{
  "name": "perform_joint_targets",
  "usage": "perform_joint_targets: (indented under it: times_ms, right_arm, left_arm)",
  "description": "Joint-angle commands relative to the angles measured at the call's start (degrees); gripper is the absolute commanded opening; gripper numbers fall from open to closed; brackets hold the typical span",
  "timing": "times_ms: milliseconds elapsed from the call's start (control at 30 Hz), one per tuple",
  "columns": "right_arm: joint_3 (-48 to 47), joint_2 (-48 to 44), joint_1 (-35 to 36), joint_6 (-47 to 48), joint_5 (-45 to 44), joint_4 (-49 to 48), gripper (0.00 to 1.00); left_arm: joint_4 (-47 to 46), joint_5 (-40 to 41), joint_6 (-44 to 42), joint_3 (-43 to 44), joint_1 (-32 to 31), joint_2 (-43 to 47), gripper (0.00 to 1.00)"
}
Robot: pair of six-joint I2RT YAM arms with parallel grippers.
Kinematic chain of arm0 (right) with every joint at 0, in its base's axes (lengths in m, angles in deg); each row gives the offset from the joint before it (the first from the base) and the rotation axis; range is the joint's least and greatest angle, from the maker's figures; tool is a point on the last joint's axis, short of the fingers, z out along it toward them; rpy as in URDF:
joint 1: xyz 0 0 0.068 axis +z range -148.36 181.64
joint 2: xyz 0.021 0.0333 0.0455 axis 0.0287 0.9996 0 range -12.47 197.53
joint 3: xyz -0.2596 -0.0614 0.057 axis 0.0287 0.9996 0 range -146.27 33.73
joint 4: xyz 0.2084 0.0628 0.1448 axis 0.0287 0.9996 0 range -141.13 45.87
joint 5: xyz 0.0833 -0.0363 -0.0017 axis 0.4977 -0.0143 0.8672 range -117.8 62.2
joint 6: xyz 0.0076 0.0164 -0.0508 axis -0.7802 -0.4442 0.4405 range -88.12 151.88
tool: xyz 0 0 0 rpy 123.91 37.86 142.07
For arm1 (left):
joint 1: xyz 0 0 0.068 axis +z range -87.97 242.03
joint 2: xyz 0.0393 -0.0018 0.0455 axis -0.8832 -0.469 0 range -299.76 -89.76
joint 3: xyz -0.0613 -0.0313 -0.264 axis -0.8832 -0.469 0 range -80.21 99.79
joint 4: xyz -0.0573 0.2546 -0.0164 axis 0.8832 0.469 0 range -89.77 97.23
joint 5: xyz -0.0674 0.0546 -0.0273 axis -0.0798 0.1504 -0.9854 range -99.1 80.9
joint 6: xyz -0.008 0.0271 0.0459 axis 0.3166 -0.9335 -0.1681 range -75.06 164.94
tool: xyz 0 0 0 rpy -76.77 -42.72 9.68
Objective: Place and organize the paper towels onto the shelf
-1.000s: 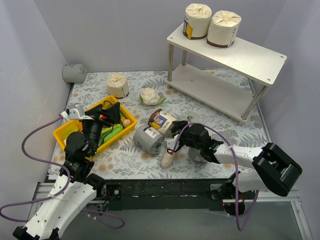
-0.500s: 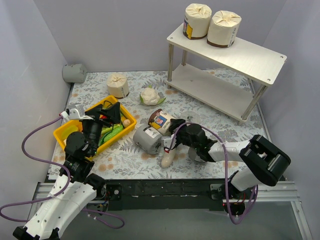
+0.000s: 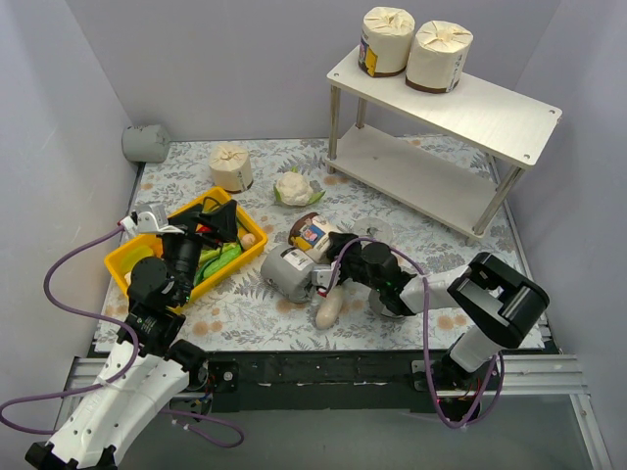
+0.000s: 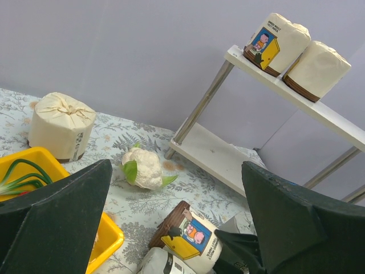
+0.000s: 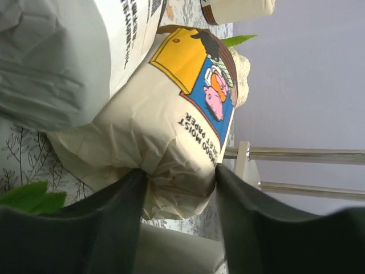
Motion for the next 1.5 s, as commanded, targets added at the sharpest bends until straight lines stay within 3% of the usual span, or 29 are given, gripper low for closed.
perform_joint_targets:
  times_ms: [0, 67, 167, 467, 600, 833, 1067, 1333, 1467]
  right_arm:
    - [-2.3, 1.6, 0.4, -1.7, 1.3, -8.4, 0.51]
    - [-2.3, 1.3, 0.4, -3.4, 1.5, -9.4, 0.42]
    - [-2.9, 0.5, 0.4, -7.1, 0.6, -9.6, 0.38]
    - [-7.2, -3.9, 0.4, -21.3, -10.6, -4.8, 0.32]
    - [-17.4, -5.7, 0.3, -30.4, -19.7, 7.3, 0.33]
    - [-35.4, -6.9, 0.3, -43.8, -31.1, 37.5, 0.30]
    - [-51.8, -11.2, -0.2, -53.8, -38.8, 56.2, 0.29]
    - [-66.0, -15.4, -3.4, -59.2, -45.1, 66.5, 0.32]
    - [-72.3, -15.3, -11.1, -62.5, -44.7, 72.4, 0.33]
  left_arm:
    - [-0.4, -0.2, -0.6, -0.2, 0.2, -0.1, 0.98]
    - [-0.4, -0.2, -0.6, -0.2, 0.2, -0.1, 0.98]
    - [-0.4, -0.2, -0.6, -0.1, 0.2, -0.1, 0.98]
    - [-0.4, -0.5, -0.6, -0.2, 0.2, -0.3, 0.98]
    - [-0.4, -0.4, -0.6, -0.2, 0.2, -0.3, 0.98]
    - [-0.4, -0.3, -0.6, -0.2, 0.2, -0.4, 0.98]
    - [-0.4, -0.7, -0.5, -0.1, 0.2, -0.5, 0.98]
    - [-0.4, -1.0, -0.3, -0.2, 0.2, -0.4, 0.98]
    - [-0.4, -1.0, -0.1, -0.2, 0.2, -0.4, 0.98]
